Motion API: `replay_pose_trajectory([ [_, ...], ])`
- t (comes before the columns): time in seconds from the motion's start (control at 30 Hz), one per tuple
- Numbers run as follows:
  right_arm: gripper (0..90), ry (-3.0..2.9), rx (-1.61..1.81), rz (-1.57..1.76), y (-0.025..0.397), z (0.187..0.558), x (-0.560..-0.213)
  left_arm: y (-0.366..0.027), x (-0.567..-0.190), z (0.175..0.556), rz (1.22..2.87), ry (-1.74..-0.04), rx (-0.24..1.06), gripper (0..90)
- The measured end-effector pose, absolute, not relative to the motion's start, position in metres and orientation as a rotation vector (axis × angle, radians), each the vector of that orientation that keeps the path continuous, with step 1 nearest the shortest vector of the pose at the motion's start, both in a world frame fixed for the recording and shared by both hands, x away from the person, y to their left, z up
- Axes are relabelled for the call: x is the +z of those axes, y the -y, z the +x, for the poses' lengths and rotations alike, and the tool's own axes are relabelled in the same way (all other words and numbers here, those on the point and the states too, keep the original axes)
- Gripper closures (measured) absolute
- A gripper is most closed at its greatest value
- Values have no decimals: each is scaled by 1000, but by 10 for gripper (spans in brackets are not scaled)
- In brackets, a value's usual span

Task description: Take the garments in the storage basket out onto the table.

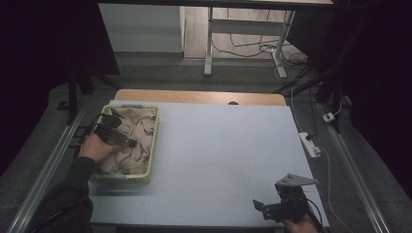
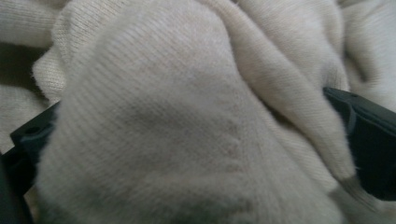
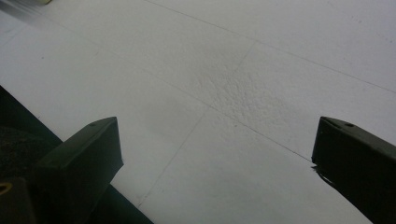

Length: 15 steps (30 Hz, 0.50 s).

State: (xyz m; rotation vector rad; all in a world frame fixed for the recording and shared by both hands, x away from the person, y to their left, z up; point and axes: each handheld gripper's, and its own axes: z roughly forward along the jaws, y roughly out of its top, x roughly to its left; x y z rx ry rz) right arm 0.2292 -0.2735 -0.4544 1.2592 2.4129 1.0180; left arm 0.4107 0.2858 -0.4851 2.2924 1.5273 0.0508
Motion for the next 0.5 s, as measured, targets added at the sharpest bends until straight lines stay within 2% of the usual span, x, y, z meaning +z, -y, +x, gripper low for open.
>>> replay_pose_trajectory([
  [0.13, 14, -2414, 1014, 1252, 273, 229, -454, -278, -484, 412, 2357, -1553, 110, 24],
  [0.3, 13, -2413, 1014, 1250, 273, 229, -454, -279, -474, 412, 2366, -1557, 106, 285],
  [0.5, 13, -2411, 1017, 1262, 274, 229, -454, -281, -465, 410, 2347, -1553, 104, 443],
])
